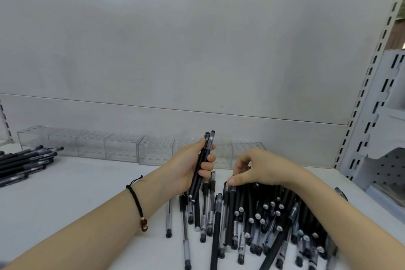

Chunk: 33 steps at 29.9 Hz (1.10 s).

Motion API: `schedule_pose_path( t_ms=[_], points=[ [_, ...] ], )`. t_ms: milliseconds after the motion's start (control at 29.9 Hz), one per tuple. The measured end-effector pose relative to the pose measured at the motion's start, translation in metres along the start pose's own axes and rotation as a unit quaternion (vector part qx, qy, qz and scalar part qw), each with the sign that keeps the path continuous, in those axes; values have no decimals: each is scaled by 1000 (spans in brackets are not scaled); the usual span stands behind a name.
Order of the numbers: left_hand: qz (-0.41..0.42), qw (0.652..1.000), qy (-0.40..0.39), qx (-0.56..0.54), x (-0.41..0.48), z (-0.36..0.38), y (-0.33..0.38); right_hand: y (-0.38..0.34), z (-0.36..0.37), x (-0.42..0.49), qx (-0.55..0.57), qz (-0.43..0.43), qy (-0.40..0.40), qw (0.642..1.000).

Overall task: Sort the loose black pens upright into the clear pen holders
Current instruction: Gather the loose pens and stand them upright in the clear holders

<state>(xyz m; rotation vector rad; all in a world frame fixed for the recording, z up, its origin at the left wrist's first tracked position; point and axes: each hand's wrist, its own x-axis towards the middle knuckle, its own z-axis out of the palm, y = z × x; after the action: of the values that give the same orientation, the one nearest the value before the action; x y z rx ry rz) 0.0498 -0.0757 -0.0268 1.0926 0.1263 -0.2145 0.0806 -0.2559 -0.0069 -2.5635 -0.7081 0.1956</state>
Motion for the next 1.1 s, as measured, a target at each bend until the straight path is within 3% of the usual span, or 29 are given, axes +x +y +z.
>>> schedule_pose_path(
  t_ms=[100,234,335,468,569,703,770,837,970,1104],
  points=[
    [-8,1000,-6,8,0,0,0,-2,-4,-2,54,6,-10,998],
    [-23,998,-30,41,-4,0,0,-5,-9,-4,299,-8,-6,954],
    [-16,997,-37,61,-6,3,0,-9,-9,-3,402,-39,43,914],
    [-34,992,-93,83,-12,6,-1,-14,-6,-2,440,-57,133,886],
    [-39,990,-97,99,-15,10,-4,-14,-2,0,402,-52,189,894],
    [-38,994,-98,26,-9,6,4,-7,-6,2,292,-38,184,938],
    [-22,997,-78,-18,-7,3,7,5,-7,4,82,-12,199,977],
    [-6,997,-58,-47,-6,0,9,18,-10,6,-88,37,188,977],
    [20,998,-21,-47,-5,-2,8,20,-15,0,-116,110,65,985],
    [34,999,-20,-22,-6,1,6,15,-13,-4,-114,113,33,987]
  ],
)
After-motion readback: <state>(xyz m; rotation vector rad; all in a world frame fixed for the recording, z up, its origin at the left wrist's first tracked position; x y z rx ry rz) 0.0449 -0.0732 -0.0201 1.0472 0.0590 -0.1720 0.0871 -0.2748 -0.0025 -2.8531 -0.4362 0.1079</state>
